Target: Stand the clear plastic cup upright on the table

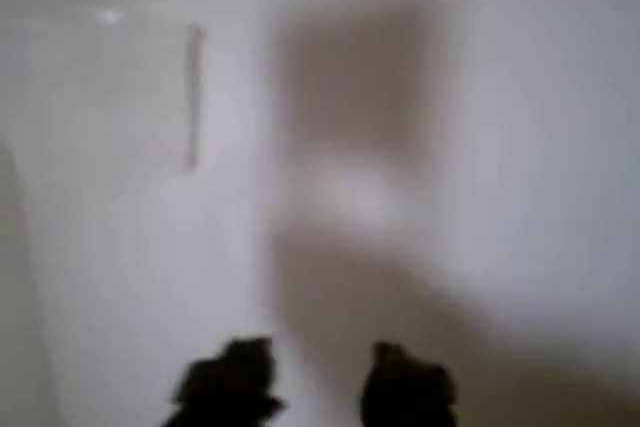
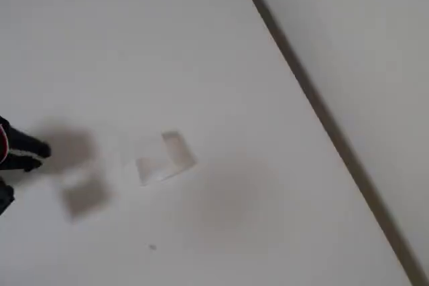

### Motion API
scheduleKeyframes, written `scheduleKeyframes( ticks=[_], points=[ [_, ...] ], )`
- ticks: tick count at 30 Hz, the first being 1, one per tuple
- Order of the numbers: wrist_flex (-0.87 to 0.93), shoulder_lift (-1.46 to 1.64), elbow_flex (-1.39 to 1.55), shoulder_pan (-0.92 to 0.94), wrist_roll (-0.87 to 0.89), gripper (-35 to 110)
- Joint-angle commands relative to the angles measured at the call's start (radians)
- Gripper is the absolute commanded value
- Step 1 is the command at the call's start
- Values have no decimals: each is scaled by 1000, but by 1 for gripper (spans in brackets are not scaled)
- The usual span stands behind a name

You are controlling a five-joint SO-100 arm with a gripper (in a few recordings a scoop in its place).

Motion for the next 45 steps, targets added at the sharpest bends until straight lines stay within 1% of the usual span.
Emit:
scheduleKeyframes(
  ticks=[1, 2, 3, 5, 7, 8, 11, 13, 15, 17, 25, 27, 31, 36, 38, 42, 45],
  points=[
    [-54, -9, -83, -28, -115, 22],
    [-74, -66, -132, -38, -114, 23],
    [-104, -186, -206, -44, -100, 27],
    [-138, -529, -422, -29, -55, 32],
    [-118, -831, -653, -12, -40, 38],
    [-94, -940, -752, -8, -35, 45],
    [63, -1278, -1086, -6, 9, 53],
    [135, -1471, -1258, 3, 38, 57],
    [181, -1623, -1388, 14, 58, 59],
    [189, -1740, -1474, 29, 67, 60],
    [190, -2085, -1700, 123, 83, 59],
    [186, -2120, -1720, 133, 78, 57],
    [176, -2154, -1743, 140, 78, 45],
    [158, -2189, -1747, 127, 81, 18],
    [149, -2201, -1749, 123, 81, 10],
    [144, -2187, -1750, 114, 64, 3],
    [152, -2123, -1750, 109, 38, 2]
  ],
)
